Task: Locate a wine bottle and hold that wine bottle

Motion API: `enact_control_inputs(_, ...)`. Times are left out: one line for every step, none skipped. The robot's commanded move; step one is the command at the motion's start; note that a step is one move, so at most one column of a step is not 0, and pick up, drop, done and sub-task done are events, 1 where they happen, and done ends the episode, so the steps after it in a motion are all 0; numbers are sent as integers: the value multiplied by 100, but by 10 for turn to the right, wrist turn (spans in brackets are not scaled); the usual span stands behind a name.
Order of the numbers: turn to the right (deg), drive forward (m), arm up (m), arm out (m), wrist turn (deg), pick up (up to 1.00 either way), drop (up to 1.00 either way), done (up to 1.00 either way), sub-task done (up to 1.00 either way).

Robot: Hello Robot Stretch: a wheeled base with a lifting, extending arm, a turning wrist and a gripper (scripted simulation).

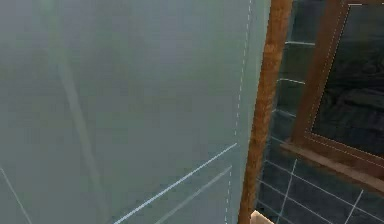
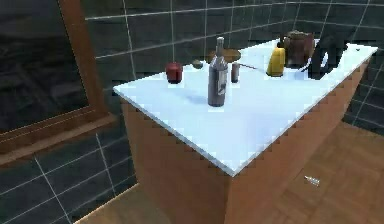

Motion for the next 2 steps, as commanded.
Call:
enact_control_inputs(450, 0, 0, 0, 0, 0, 0, 0, 0)
enact_control_inputs(180, 0, 0, 0, 0, 0, 0, 0, 0)
